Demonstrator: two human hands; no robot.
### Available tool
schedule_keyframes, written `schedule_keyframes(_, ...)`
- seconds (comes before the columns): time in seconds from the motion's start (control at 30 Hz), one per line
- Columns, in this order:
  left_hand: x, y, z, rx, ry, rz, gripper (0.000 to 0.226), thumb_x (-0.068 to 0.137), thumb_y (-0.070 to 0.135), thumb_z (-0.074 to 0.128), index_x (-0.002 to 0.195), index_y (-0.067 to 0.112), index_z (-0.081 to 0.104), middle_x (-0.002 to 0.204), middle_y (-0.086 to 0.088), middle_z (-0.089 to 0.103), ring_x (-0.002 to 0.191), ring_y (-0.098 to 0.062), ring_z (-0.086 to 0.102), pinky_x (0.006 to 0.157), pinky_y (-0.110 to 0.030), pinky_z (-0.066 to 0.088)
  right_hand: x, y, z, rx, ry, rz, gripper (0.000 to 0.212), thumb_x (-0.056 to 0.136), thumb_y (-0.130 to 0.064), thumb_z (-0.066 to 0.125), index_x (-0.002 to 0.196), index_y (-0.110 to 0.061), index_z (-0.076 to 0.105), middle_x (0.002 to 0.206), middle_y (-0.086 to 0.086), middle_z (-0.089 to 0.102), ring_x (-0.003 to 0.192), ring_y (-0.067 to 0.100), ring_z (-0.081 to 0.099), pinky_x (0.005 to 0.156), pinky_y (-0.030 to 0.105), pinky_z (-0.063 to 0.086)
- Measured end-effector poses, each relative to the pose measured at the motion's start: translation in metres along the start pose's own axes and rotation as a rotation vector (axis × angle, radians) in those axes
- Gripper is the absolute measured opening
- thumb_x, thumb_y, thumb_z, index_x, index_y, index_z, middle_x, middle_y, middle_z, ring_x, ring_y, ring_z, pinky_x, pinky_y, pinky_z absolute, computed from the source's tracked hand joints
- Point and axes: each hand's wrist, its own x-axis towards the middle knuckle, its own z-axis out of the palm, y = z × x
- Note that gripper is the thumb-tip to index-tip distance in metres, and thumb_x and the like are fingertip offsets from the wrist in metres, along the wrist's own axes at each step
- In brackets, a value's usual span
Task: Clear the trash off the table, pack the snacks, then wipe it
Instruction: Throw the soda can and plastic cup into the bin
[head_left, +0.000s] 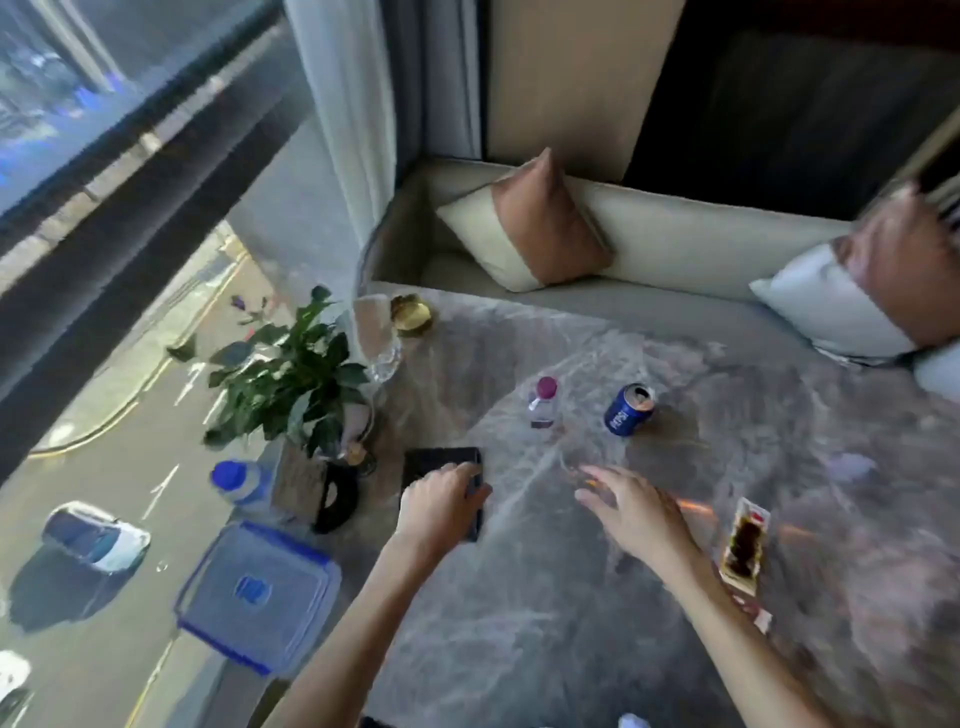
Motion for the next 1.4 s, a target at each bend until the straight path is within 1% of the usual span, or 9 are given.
schedule_keyframes(0.23, 0.100, 0.080, 0.014, -0.156, -0.159, 0.384, 0.038, 0.094, 0.033, 0.054, 0.130, 0.021, 0.053, 0.131, -0.004, 0.060, 0.119, -0.029, 0.058, 0.096, -0.042, 0.049, 0.060, 0.050, -0.031, 0.008, 0.199, 0.239, 0.051, 0.089, -0.032, 0.064, 0.138, -0.032, 0.050, 0.142, -0.009, 0.055, 0.121, 0.026, 0.058, 0.088, 0.036, 0.049)
schedule_keyframes(0.33, 0.128, 0.110, 0.044, 0.005, -0.288, 0.510, 0.050, 0.093, 0.030, 0.058, 0.139, 0.016, 0.045, 0.141, -0.011, 0.050, 0.130, -0.032, 0.048, 0.109, -0.044, 0.038, 0.104, 0.069, -0.041, 0.048, 0.149, 0.300, 0.068, 0.085, -0.016, 0.069, 0.145, -0.030, 0.041, 0.153, -0.006, 0.041, 0.134, 0.026, 0.047, 0.101, 0.038, 0.044)
schedule_keyframes(0.47, 0.149, 0.120, 0.084, 0.263, -0.390, 0.535, 0.074, 0.090, 0.034, 0.063, 0.151, 0.020, 0.023, 0.159, -0.014, 0.017, 0.148, -0.036, 0.013, 0.119, -0.058, 0.016, 0.154, 0.087, -0.038, 0.015, 0.028, 0.346, 0.084, 0.081, -0.012, 0.074, 0.150, -0.032, 0.030, 0.162, 0.003, 0.017, 0.145, 0.028, 0.029, 0.113, 0.042, 0.034)
schedule_keyframes(0.6, 0.156, 0.111, 0.111, 0.383, -0.479, 0.547, 0.084, 0.088, 0.026, 0.066, 0.153, 0.028, 0.013, 0.163, -0.008, -0.005, 0.149, -0.039, -0.008, 0.116, -0.068, 0.004, 0.176, 0.098, -0.026, -0.051, -0.132, 0.317, 0.088, 0.080, -0.012, 0.075, 0.151, -0.031, 0.027, 0.158, 0.006, 0.022, 0.141, 0.030, 0.035, 0.112, 0.043, 0.038)
schedule_keyframes(0.8, 0.136, 0.085, 0.125, 0.238, -0.352, 0.513, 0.080, 0.087, 0.001, 0.062, 0.150, 0.028, 0.021, 0.155, -0.011, 0.016, 0.140, -0.039, 0.022, 0.106, -0.045, 0.045, 0.157, 0.099, -0.001, 0.041, -0.004, 0.311, 0.063, 0.083, -0.007, 0.070, 0.140, -0.021, 0.047, 0.144, 0.003, 0.043, 0.131, 0.028, 0.046, 0.106, 0.041, 0.043)
schedule_keyframes(1.03, 0.069, 0.050, 0.147, 0.071, -0.312, 0.415, 0.064, 0.086, 0.002, 0.057, 0.141, 0.027, 0.035, 0.147, -0.005, 0.031, 0.124, -0.031, 0.038, 0.101, -0.035, 0.040, 0.070, 0.090, 0.037, 0.101, 0.060, 0.347, 0.062, 0.077, -0.014, 0.078, 0.135, -0.019, 0.055, 0.131, 0.009, 0.056, 0.119, 0.028, 0.055, 0.096, 0.029, 0.042)
schedule_keyframes(1.2, 0.024, 0.029, 0.161, -0.433, -0.206, 0.103, 0.056, 0.077, 0.007, 0.070, 0.129, 0.014, 0.049, 0.130, -0.009, 0.046, 0.118, -0.030, 0.049, 0.096, -0.032, 0.039, -0.012, 0.094, 0.060, 0.382, 0.090, 0.448, 0.059, 0.077, -0.010, 0.076, 0.132, -0.019, 0.057, 0.128, 0.007, 0.062, 0.115, 0.024, 0.059, 0.098, 0.031, 0.045)
schedule_keyframes(1.3, -0.008, 0.028, 0.160, -1.124, -0.067, -0.304, 0.058, 0.079, -0.004, 0.072, 0.130, 0.007, 0.047, 0.126, -0.016, 0.045, 0.097, -0.028, 0.057, 0.078, -0.035, 0.049, -0.066, 0.112, 0.075, 1.030, 0.140, 0.593, 0.056, 0.081, -0.001, 0.072, 0.133, -0.012, 0.054, 0.125, 0.012, 0.060, 0.106, 0.025, 0.061, 0.092, 0.039, 0.050)
schedule_keyframes(1.4, -0.052, 0.028, 0.156, -1.616, 0.044, -0.498, 0.055, 0.087, -0.007, 0.062, 0.134, 0.014, 0.045, 0.126, -0.012, 0.041, 0.086, -0.018, 0.063, 0.084, -0.041, 0.056, -0.114, 0.139, 0.083, 1.416, 0.114, 0.589, 0.055, 0.081, -0.006, 0.074, 0.132, -0.018, 0.056, 0.132, 0.010, 0.058, 0.110, 0.025, 0.063, 0.089, 0.040, 0.054)
